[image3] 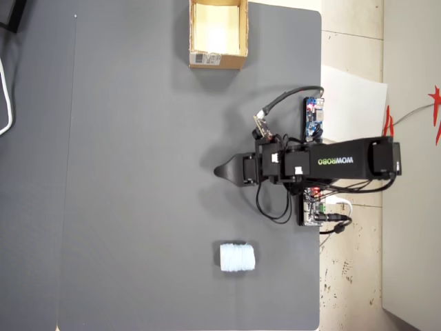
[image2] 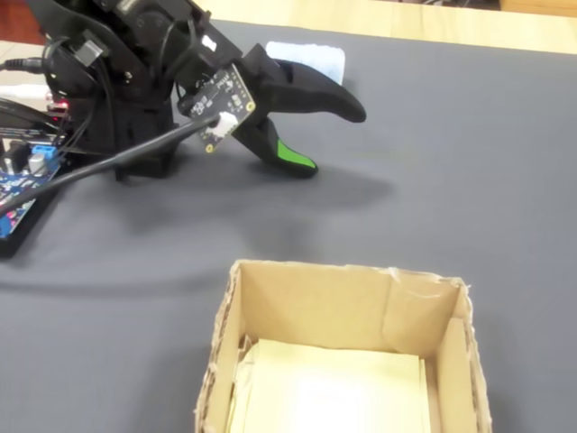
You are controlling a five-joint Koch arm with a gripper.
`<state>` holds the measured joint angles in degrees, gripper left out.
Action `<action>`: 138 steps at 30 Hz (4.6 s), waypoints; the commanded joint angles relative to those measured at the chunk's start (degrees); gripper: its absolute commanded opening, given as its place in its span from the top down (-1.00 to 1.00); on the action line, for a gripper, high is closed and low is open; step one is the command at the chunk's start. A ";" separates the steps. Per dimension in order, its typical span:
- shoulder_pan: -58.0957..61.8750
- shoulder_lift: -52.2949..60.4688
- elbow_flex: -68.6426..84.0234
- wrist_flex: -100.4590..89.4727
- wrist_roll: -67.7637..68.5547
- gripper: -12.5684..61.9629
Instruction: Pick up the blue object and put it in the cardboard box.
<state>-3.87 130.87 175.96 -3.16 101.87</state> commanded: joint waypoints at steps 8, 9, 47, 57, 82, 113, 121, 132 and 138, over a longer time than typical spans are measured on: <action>-5.63 4.92 -10.20 24.26 10.72 -0.24; -6.68 4.92 -11.43 25.75 11.51 -0.24; -42.80 -19.42 -49.92 51.94 31.90 -0.23; -51.94 -31.90 -58.71 50.10 31.38 -0.22; -41.84 -33.31 -51.33 20.83 24.70 0.46; 11.87 -14.41 -45.18 -0.79 -18.90 0.46; 34.19 -14.68 -49.13 0.88 -28.04 0.46; 47.99 -20.21 -57.04 12.22 -30.32 0.46; 53.44 -25.66 -61.00 18.37 -30.32 0.46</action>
<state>49.48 104.06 118.92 15.47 71.46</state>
